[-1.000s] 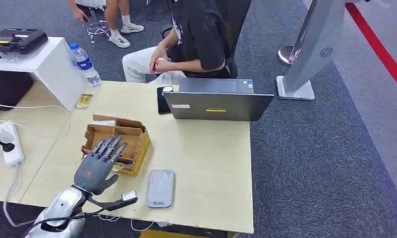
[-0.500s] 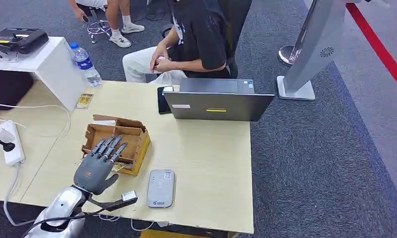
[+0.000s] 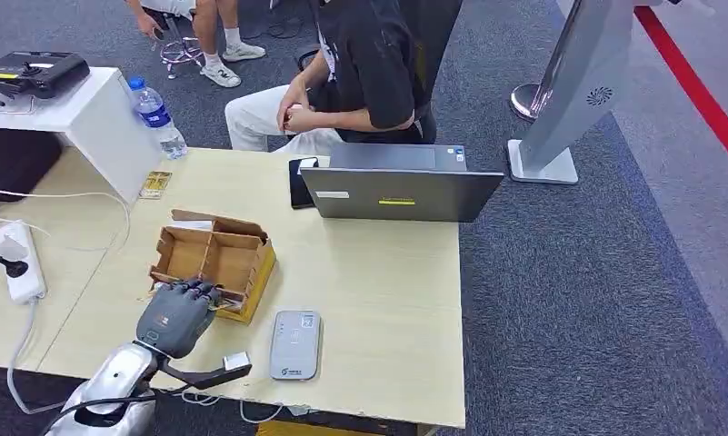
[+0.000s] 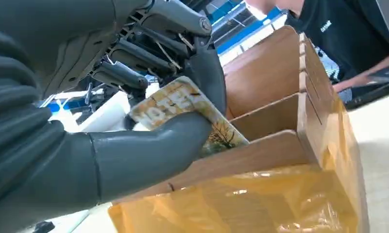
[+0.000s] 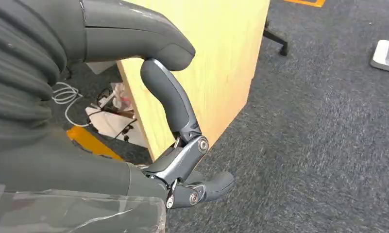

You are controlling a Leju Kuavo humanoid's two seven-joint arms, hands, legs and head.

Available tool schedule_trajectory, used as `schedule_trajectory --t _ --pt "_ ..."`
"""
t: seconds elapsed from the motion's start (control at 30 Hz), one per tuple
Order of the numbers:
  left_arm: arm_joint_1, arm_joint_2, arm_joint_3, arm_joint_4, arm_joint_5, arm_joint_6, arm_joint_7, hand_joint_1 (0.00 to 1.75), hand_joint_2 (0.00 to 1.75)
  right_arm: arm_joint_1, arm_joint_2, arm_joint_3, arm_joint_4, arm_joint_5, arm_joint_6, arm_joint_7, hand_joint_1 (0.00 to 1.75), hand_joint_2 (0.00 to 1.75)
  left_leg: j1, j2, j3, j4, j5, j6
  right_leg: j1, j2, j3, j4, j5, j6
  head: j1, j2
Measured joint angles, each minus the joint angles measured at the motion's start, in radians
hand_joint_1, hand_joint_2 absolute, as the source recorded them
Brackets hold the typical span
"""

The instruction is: Pass the card to the sensor for recognition and then transmit it.

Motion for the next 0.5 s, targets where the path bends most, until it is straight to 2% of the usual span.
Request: schedule_trajectory --t 0.2,0.3,0.5 --pt "-0.001 0.0 0.0 0.0 -0.011 0.0 0.0 1.75 1.75 0.0 0.0 0.0 0.0 0.002 0.0 0.0 0.0 1.75 0.0 0.0 0.0 0.0 0.0 0.0 0.0 0.0 0.0 0.0 0.0 0.0 0.0 0.0" --pt "-0.006 -0.002 0.0 -0.003 -0.021 0.023 0.0 1.75 1.75 0.0 0.0 0.0 0.0 0.009 0.0 -0.001 0.0 1.75 0.0 0.0 0.0 0.0 0.0 0.0 0.0 0.0 0.0 0.0 0.0 0.0 0.0 0.0" --pt "-0.038 -0.029 -0.008 -0.072 -0.034 0.021 0.02 1.75 1.75 -0.001 0.0 0.01 0.0 0.0 -0.003 -0.006 0.0 1.75 0.0 0.0 0.0 0.0 0.0 0.0 0.0 0.0 0.0 0.0 0.0 0.0 0.0 0.0"
